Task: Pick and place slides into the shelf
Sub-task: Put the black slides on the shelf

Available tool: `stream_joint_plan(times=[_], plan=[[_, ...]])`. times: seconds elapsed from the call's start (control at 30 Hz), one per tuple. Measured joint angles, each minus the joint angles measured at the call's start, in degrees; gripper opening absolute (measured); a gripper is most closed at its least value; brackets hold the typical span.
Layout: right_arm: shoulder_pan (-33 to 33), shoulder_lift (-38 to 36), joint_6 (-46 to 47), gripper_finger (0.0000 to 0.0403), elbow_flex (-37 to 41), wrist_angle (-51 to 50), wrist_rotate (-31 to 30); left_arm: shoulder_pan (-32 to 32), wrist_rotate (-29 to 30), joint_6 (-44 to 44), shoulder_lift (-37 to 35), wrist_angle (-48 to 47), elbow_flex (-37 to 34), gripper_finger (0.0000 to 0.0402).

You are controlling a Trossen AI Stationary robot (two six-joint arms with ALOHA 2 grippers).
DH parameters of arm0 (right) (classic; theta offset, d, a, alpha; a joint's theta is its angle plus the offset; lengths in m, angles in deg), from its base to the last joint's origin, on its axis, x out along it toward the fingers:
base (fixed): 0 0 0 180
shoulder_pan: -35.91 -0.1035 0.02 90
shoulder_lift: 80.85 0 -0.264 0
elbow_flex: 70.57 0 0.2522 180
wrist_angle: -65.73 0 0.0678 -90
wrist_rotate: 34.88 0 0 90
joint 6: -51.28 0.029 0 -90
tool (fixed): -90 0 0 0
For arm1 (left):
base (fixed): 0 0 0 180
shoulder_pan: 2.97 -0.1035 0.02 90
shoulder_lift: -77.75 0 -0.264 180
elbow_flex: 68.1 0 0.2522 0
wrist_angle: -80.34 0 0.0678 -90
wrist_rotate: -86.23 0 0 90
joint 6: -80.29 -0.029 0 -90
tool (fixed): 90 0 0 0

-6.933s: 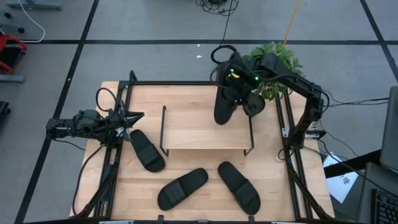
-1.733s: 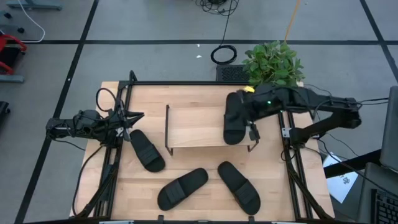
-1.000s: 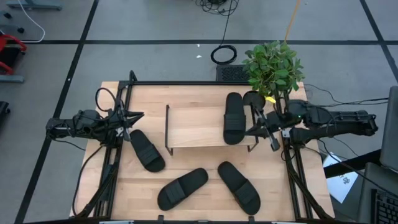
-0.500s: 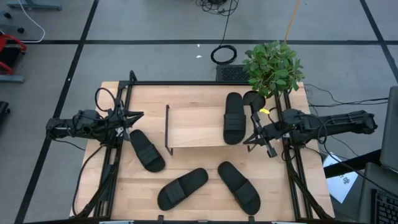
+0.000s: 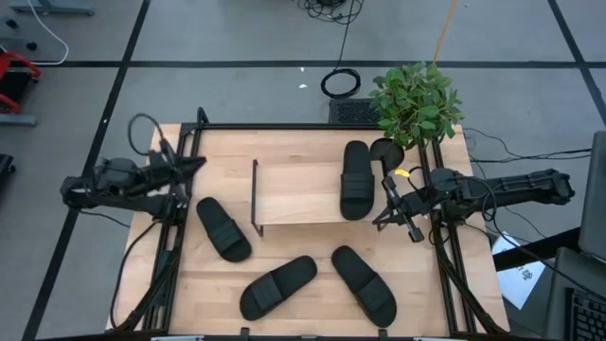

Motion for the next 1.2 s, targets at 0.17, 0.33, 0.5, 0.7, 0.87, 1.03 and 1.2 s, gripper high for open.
stream_joint_plan(times=[0.17,0.33,0.5,0.7,0.87,1.03,1.2], plan=[[0.0,0.1,-1.5,0.0,0.0,-0.1,0.0,0.0,7.6,11.4,8.7,-19.5,11.5,0.0033],[0.0,0.2,-1.7,0.0,0.0,-0.2,0.0,-1.1,8.2,31.5,18.8,-45.2,20.0,0.0004],[0.0,0.1,-3.0,0.0,0.0,-0.2,0.0,-2.4,-1.9,36.9,25.3,-49.2,20.5,0.0003],[0.0,0.1,-4.2,0.0,0.0,-0.2,0.0,-4.7,-12.0,39.0,29.4,-47.4,17.5,0.0003],[0.0,0.1,-4.5,0.0,0.0,-0.2,0.0,-6.3,-23.8,40.3,29.1,-38.0,10.1,0.0002],[0.0,0.1,-4.5,0.0,0.0,-0.2,0.0,-6.3,-29.6,40.8,29.3,-28.8,3.6,0.0007],[0.0,0.1,-4.5,0.0,0.0,-1.0,0.0,-6.3,-35.9,43.8,29.2,-25.6,0.0,0.0045]])
